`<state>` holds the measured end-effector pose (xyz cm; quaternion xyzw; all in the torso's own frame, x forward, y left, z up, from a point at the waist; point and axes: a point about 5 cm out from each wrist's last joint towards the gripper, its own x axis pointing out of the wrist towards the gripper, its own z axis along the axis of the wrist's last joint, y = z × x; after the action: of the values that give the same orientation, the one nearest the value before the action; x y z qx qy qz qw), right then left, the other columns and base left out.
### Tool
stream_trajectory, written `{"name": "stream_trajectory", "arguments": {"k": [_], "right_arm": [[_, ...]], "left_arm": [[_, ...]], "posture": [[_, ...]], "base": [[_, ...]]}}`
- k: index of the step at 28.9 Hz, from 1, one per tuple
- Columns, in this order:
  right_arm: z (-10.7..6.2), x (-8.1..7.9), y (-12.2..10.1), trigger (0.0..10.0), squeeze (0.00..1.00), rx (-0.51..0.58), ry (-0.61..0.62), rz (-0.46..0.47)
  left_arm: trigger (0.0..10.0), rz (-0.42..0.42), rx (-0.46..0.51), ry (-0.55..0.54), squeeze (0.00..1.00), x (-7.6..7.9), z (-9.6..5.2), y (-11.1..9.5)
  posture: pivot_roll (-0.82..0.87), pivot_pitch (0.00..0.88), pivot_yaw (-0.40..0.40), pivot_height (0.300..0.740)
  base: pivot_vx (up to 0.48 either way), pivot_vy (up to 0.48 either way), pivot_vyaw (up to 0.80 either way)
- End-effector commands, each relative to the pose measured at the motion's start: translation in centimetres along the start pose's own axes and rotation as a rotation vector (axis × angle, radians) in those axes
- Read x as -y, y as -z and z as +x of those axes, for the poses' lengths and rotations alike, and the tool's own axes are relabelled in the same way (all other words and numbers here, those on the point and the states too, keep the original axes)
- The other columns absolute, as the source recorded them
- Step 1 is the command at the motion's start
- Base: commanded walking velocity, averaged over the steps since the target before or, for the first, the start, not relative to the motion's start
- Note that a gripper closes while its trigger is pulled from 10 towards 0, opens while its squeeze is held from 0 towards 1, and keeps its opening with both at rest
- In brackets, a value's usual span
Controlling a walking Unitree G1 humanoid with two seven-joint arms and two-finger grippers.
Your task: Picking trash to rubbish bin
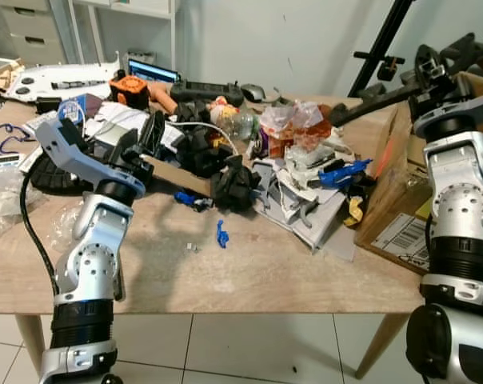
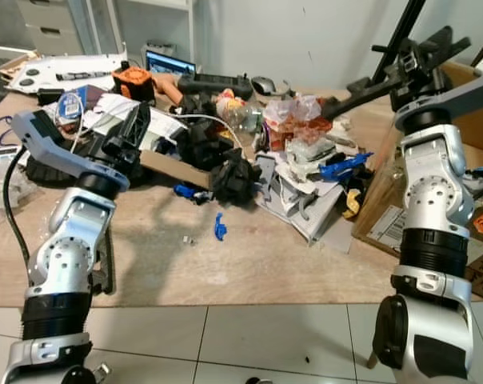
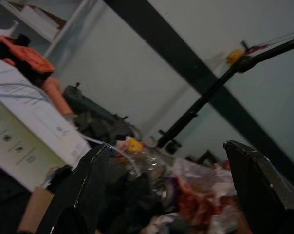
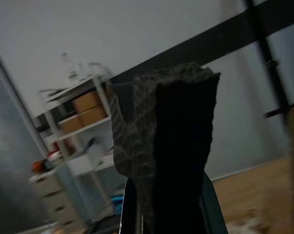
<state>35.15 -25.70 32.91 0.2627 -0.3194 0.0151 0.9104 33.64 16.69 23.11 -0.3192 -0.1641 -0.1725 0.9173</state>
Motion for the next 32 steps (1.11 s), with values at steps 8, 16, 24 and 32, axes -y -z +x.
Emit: {"name": "stream_trajectory", "arguments": {"k": [8,16,24,32], "right_arm": [[-0.1,2.0,-1.9,10.0,0.00,0.121,0.167,-0.331],[-1.7,6.3,-3.5,10.0,0.00,0.185,0.435,-0.443],[-2.7,7.5,-3.8,10.0,1.00,0.226,0.512,-0.481],[-2.6,7.3,-4.7,10.0,0.99,0.302,0.544,-0.541]], "left_arm": [[10.0,0.088,0.005,-0.035,0.00,-0.5,0.2,-0.2],[10.0,0.126,0.006,-0.029,0.00,-0.2,0.0,0.2],[10.0,0.183,-0.026,-0.002,0.00,0.3,0.0,0.8],[10.0,0.200,-0.025,0.003,0.00,0.5,0.1,0.9]], "posture": [[-0.05,0.132,-0.089,0.740],[-0.04,0.126,-0.101,0.740],[-0.04,0.125,-0.091,0.740],[-0.04,0.124,-0.090,0.740]], "base": [[0.000,0.000,0.00],[0.000,0.000,0.00],[0.000,0.000,0.00],[0.000,0.000,0.00]]}}
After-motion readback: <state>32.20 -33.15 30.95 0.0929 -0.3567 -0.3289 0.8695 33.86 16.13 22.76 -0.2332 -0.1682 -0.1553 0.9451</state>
